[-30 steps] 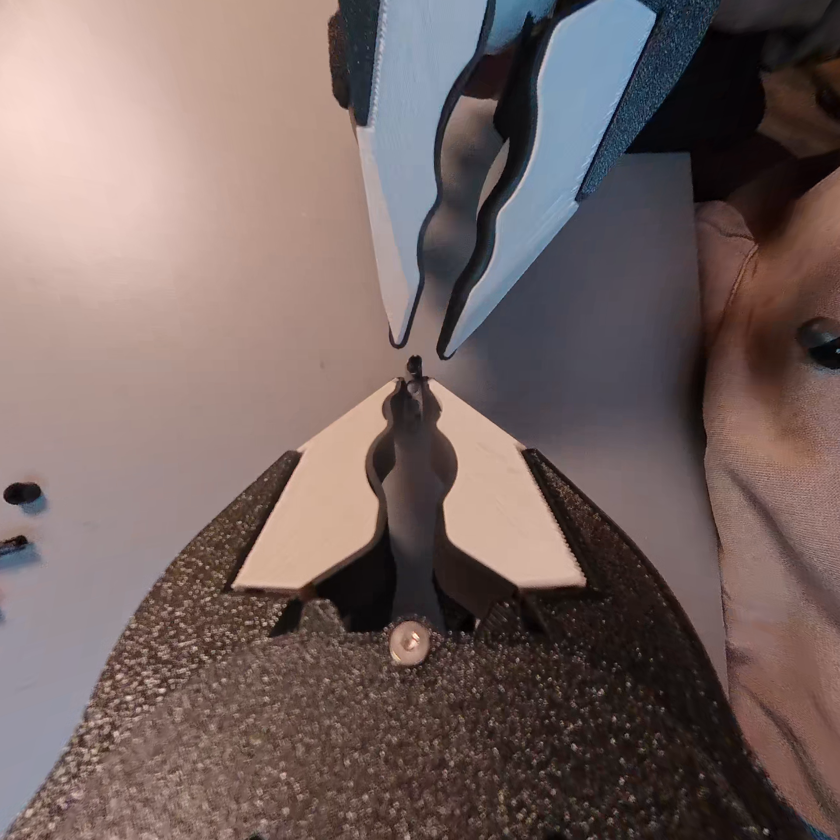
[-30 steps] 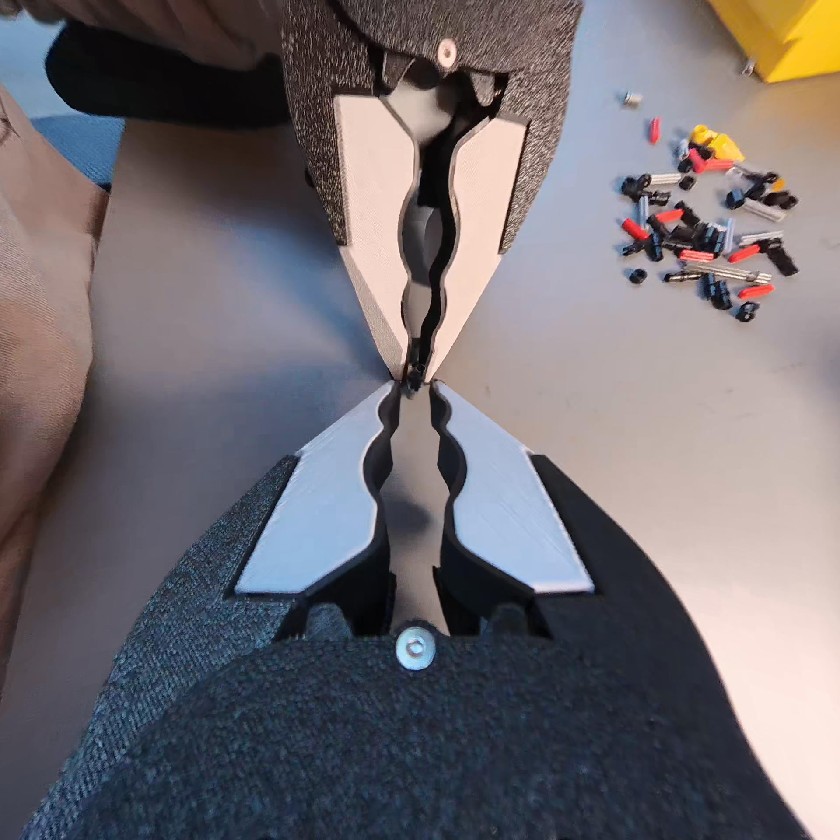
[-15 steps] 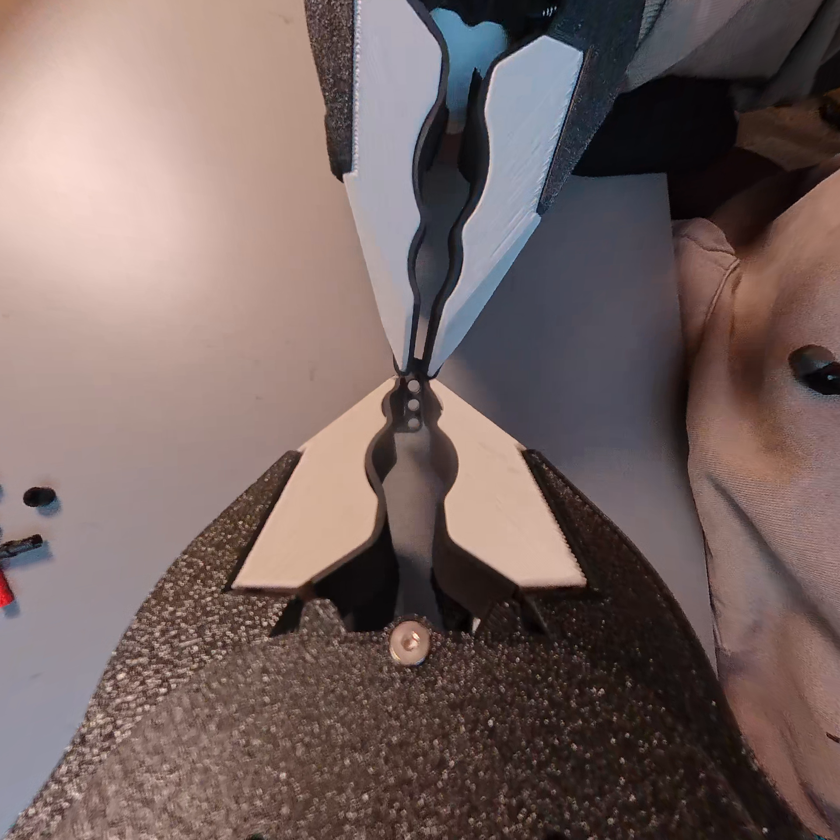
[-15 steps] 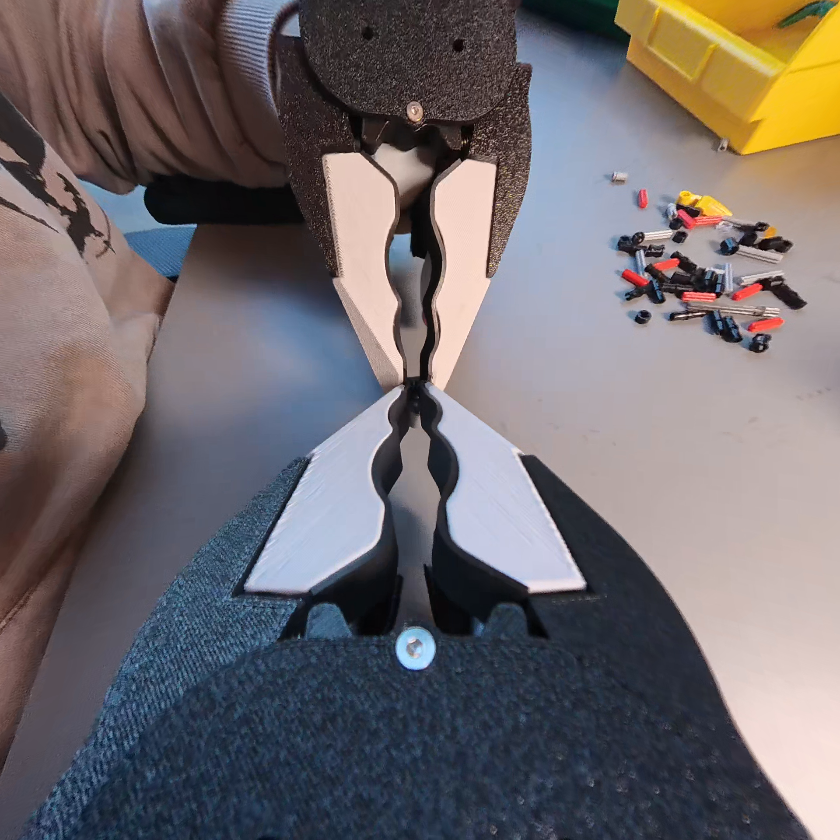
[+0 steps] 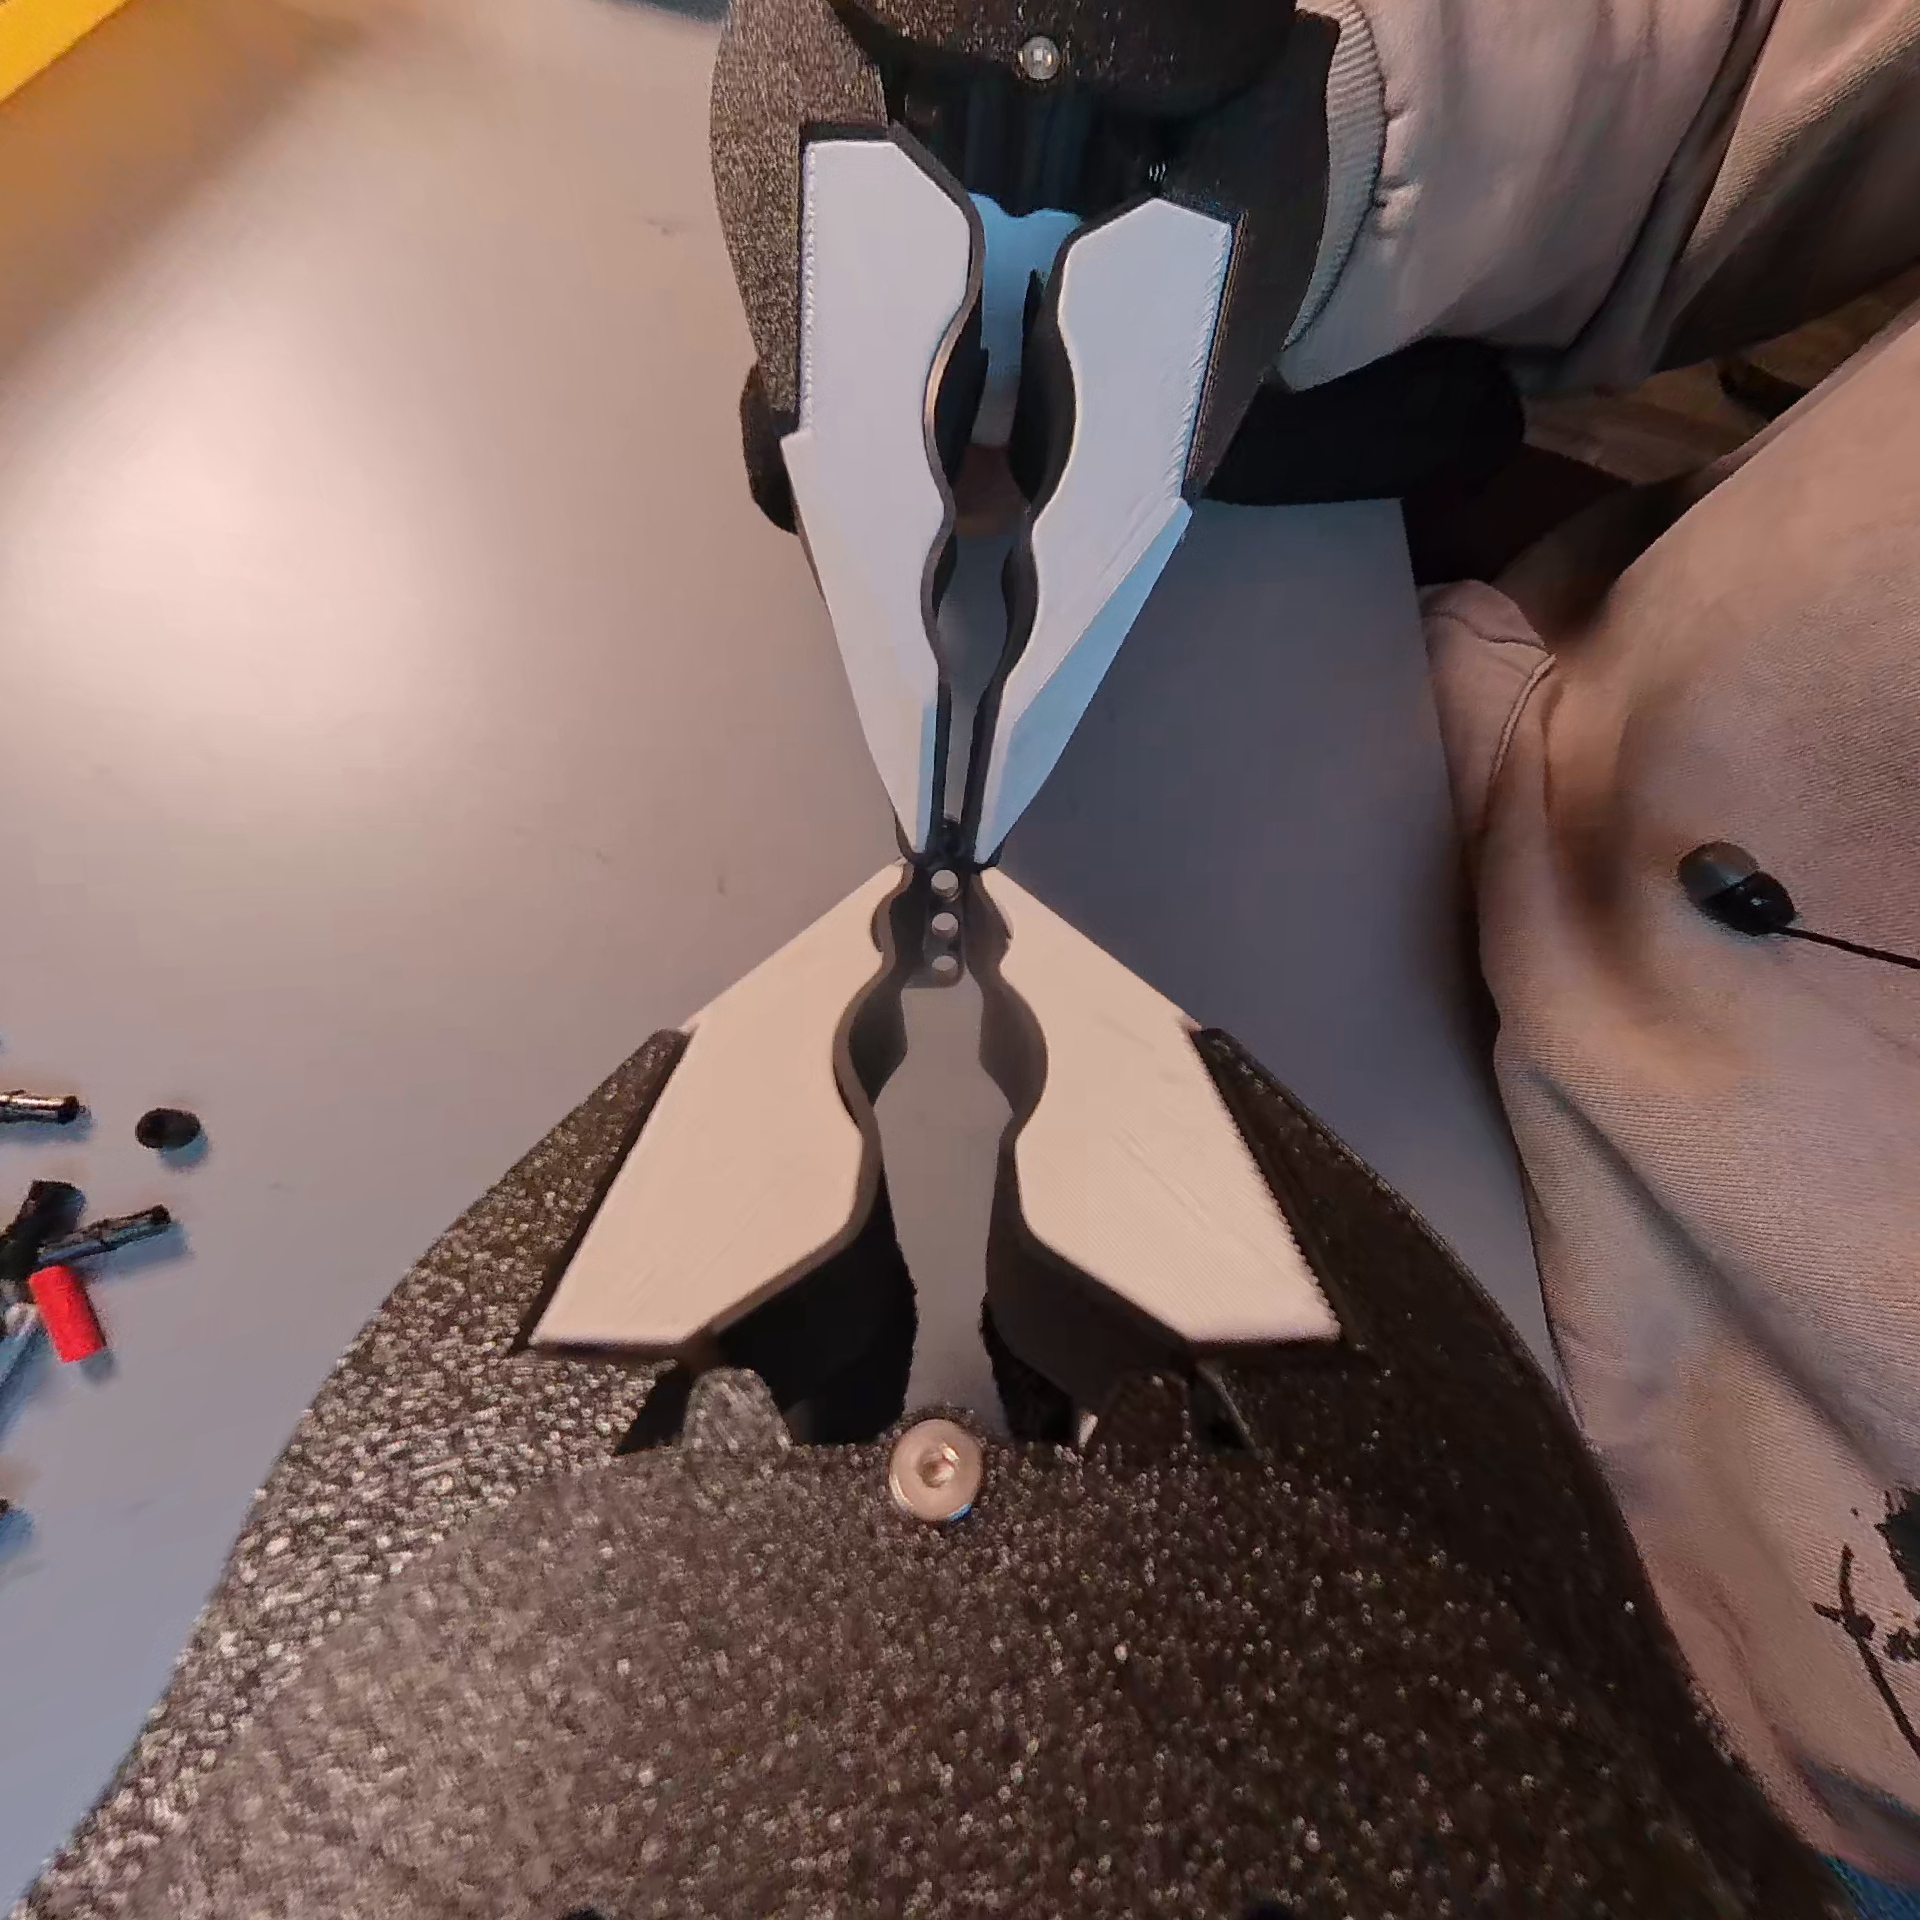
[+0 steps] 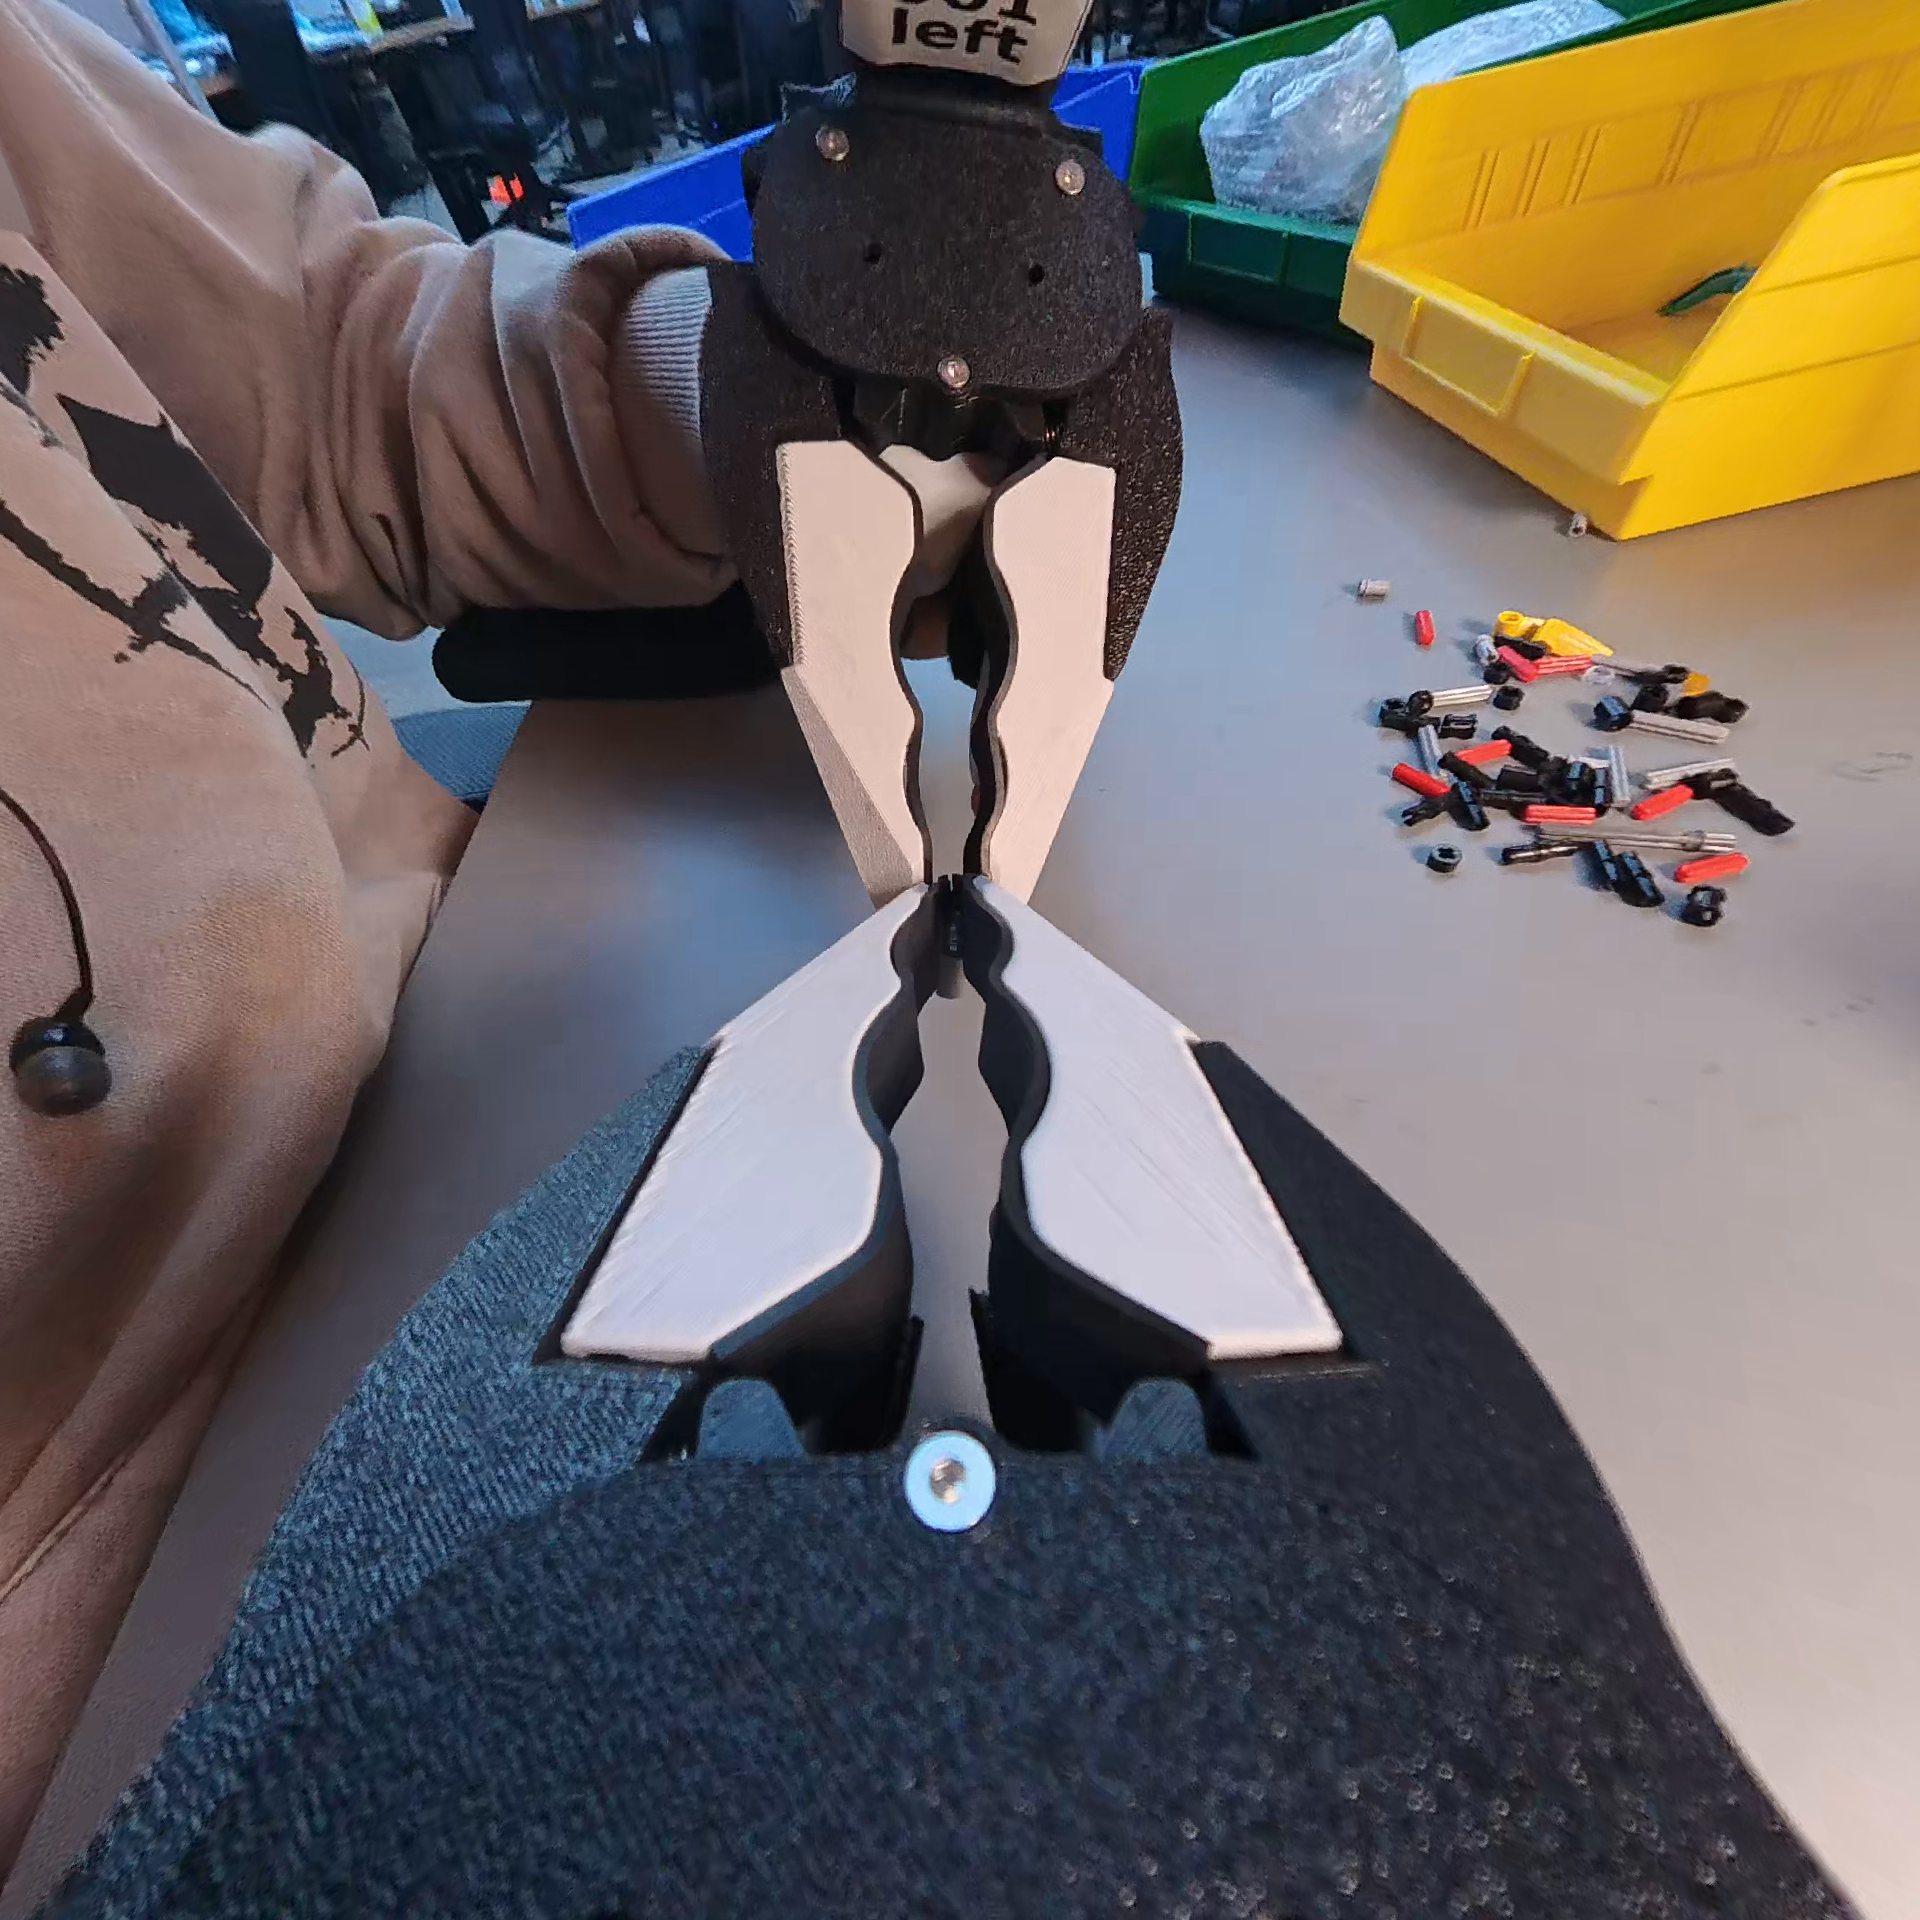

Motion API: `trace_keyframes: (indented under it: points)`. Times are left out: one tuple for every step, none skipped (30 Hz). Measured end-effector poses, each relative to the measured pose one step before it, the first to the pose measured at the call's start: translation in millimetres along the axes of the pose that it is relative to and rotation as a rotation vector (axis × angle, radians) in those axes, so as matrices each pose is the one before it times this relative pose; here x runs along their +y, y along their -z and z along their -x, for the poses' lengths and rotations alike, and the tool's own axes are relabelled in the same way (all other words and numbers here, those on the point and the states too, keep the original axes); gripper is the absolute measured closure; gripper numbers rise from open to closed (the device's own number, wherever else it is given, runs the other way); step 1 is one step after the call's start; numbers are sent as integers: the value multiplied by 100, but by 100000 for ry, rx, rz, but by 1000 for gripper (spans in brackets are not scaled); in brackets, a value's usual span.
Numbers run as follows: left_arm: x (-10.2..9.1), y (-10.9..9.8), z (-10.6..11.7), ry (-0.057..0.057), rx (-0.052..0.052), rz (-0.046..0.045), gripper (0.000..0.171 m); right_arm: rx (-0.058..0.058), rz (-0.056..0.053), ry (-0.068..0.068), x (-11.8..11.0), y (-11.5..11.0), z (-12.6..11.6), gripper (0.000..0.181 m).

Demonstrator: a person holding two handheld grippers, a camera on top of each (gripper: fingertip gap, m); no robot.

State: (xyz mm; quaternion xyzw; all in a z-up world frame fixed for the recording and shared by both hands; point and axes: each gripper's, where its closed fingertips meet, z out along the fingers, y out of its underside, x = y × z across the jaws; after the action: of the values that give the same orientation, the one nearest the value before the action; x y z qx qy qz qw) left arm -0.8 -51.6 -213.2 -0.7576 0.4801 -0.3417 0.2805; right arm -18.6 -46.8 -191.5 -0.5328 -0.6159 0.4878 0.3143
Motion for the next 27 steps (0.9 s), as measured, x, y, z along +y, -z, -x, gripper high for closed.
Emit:
trace_keyframes:
  points:
    - [-283,168,-66,722,1252,-1787,164,-136,-2427,-1077,-307,114,23,181]
    - [-275,130,37,428,391,-1579,164,265,-2015,-66,-338,123,-40,181]
    - [-210,55,98,-92,-474,-1137,164,1084,-555,649,-186,98,-205,181]
    - [-273,104,-110,375,992,-1388,165,127,-1506,225,-266,120,8,181]
    - [-231,73,-73,132,504,-1116,165,-38,-2046,-604,-347,137,40,181]
    - [22,-71,70,-181,-299,289,165,346,160,1383,-54,41,2,181]
    - [47,-109,201,-182,-1101,95,165,880,1389,1049,181,-25,-197,181]
    - [-4,-58,-88,563,1134,-298,165,234,-11,836,-13,61,-65,181]
    - [251,-113,-165,-265,1180,1193,165,-689,701,930,92,-44,214,181]
    - [377,-213,-51,-396,97,1801,165,-109,2354,2515,368,-124,152,181]
    - [102,-66,45,-534,-647,343,165,-555,1770,898,314,-147,68,181]
    - [-325,142,-30,-179,-267,-1658,165,-180,-1336,-336,-245,122,-114,181]
    - [-157,112,-68,58,542,-177,165,-863,-2223,-1027,-410,150,31,181]
    - [189,-60,69,-255,-194,1261,165,558,879,753,108,-83,-56,181]
    - [66,-32,31,-205,-154,121,165,-348,1077,315,161,-99,22,181]
    - [-304,151,59,-766,-882,-1758,165,74,-934,-848,-155,37,-142,181]
    - [-372,206,-119,567,1181,-2146,165,-975,-2989,-1126,-548,202,21,181]
    - [11,50,61,1476,1236,-882,165,274,-785,-161,-220,-20,-78,181]
    - [216,-107,31,676,581,-57,165,300,1647,1137,252,-144,-50,181]
    - [-135,70,115,-1198,-1515,-1000,165,-155,-13,-515,36,-66,-22,181]
    - [-428,149,33,-442,-651,-1909,165,234,-2287,-302,-416,187,-146,181]
    - [-162,63,86,903,753,-957,165,-259,-1505,-588,-378,88,-116,181]
    - [623,-538,100,709,131,3305,165,879,1174,1798,88,-93,-151,181]
    - [1807,-2124,-551,-1484,1071,10976,165,-5506,-14571,-2483,-2406,-33,869,181]
    - [1122,-2890,-2019,-5201,6771,8952,164,-3830,-260,2341,-1245,-1099,811,181]
    - [-1043,-358,-836,-4368,-20,-2003,164,4427,7040,10922,563,-325,-497,181]
    - [-682,2396,1998,-285,-11630,-5428,164,5939,2015,-429,702,1506,-1067,180]
